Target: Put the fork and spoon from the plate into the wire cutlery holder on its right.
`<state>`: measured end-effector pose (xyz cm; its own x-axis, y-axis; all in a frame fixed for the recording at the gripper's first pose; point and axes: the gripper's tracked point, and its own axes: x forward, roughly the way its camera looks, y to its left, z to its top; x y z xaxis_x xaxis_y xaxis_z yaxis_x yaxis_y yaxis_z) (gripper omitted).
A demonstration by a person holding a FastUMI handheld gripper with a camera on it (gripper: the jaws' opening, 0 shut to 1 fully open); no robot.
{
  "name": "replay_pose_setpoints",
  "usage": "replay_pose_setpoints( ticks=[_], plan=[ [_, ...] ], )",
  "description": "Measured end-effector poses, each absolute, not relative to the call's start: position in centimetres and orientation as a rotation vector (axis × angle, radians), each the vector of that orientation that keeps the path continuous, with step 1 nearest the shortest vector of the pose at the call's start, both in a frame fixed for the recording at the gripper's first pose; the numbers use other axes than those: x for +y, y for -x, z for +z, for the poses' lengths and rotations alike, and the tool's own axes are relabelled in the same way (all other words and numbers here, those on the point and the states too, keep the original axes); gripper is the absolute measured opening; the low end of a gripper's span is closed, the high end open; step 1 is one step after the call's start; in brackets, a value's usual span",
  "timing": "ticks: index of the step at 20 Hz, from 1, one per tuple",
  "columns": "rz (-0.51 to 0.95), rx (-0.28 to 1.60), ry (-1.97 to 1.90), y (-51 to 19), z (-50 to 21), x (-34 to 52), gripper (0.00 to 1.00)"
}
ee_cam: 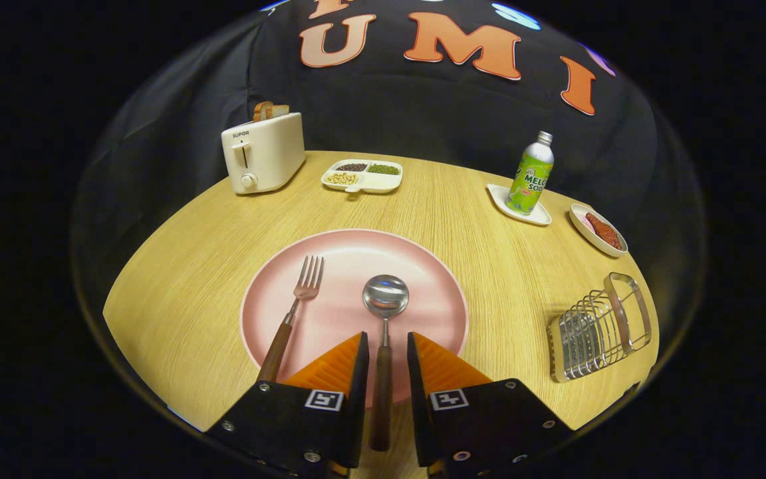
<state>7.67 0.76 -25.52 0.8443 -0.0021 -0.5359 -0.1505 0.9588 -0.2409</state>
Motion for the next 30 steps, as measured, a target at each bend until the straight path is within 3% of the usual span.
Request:
replay_pose_setpoints(
  ticks=[3,7,19,26,30],
  plan=[
    [0.080,0.608,0.280,-7.6,-26.4,0.7,0.14],
    [0.072,0.650,0.232,-7.3,-26.2,0.9,0.04],
    [0.081,0.581,0.279,-4.0,-18.2,-1.4,0.03],
    [-0.026,0.627,0.347,-2.0,-12.2,-9.5,0.04],
    [-0.079,0.755,0.389,-1.0,-11.3,-14.0,0.04]
  ],
)
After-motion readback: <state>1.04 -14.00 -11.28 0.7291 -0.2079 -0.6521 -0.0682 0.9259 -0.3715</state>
